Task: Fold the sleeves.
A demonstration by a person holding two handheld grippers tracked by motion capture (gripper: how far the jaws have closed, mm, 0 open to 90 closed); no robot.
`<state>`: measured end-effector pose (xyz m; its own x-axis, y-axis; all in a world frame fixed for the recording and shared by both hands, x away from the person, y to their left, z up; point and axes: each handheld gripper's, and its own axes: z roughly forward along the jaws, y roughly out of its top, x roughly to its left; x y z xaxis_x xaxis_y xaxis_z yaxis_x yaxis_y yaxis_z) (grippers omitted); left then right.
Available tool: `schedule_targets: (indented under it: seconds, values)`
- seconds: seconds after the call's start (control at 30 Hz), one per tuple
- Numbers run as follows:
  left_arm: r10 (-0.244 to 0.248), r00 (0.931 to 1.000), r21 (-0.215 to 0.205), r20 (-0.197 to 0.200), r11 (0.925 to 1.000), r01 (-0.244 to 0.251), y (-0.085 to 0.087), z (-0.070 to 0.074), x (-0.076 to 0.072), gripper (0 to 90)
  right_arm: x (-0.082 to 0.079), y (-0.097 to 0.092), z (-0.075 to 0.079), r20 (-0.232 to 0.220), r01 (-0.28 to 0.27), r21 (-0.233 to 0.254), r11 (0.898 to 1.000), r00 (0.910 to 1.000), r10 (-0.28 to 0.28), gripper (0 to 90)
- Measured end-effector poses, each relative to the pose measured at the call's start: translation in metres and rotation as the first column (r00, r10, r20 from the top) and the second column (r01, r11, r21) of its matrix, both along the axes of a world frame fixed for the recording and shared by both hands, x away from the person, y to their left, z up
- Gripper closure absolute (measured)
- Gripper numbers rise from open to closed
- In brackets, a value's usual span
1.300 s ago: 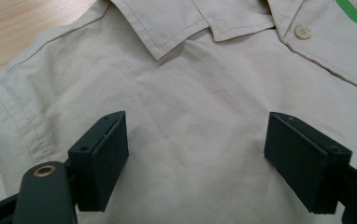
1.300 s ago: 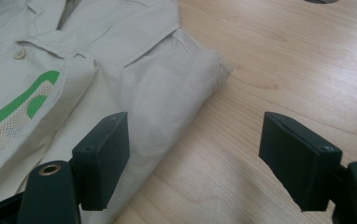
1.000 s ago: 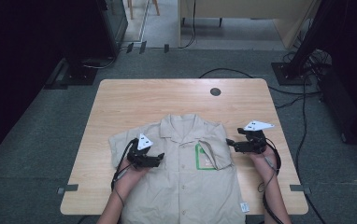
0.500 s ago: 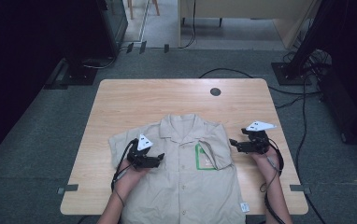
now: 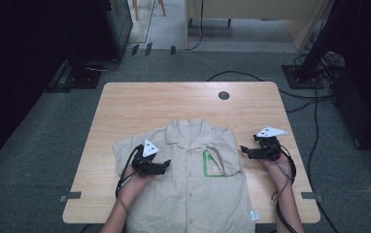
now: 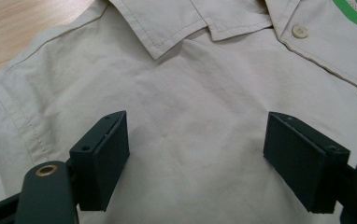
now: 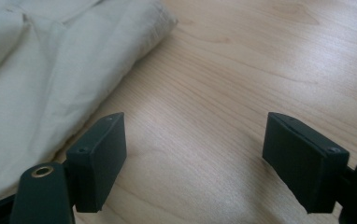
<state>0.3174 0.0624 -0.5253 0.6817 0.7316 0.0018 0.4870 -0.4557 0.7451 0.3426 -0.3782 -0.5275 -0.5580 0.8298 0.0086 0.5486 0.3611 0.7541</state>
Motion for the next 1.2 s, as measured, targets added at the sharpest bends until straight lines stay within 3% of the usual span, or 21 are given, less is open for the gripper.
schedule_targets:
  seconds: [0.2,0.33,0.5,0.83,1.1,1.2]
  values:
    - [-0.017,0.9996,0.011,0.022,0.9998,0.016,0.002,0.004,-0.002,22.6,0.001,0.000,0.000,-0.014,0.016,-0.003,1.000,0.9998,-0.016,18.4]
    - [-0.015,0.9997,-0.018,0.022,0.9997,0.015,0.006,0.011,-0.002,22.5,0.002,0.000,-0.001,-0.019,0.002,-0.007,1.000,0.9998,-0.002,14.8]
    - [-0.005,0.9996,-0.034,0.029,0.9994,0.006,0.012,0.018,-0.001,22.5,0.002,0.000,-0.001,-0.021,-0.001,-0.007,1.000,0.9998,0.001,14.6]
    - [0.020,0.9993,-0.103,0.031,0.9946,-0.017,0.032,0.031,0.002,22.6,0.003,0.000,-0.001,-0.021,-0.001,-0.007,1.000,0.9998,0.001,14.5]
    - [0.029,0.9986,-0.097,0.044,0.9949,-0.025,0.039,0.034,0.004,22.7,0.003,0.001,-0.001,-0.020,0.004,-0.007,1.000,0.9998,-0.004,14.5]
    - [0.037,0.9980,-0.078,0.052,0.9964,-0.032,0.042,0.035,0.004,22.6,0.003,0.001,-0.001,-0.021,0.006,-0.007,1.000,0.9998,-0.006,14.5]
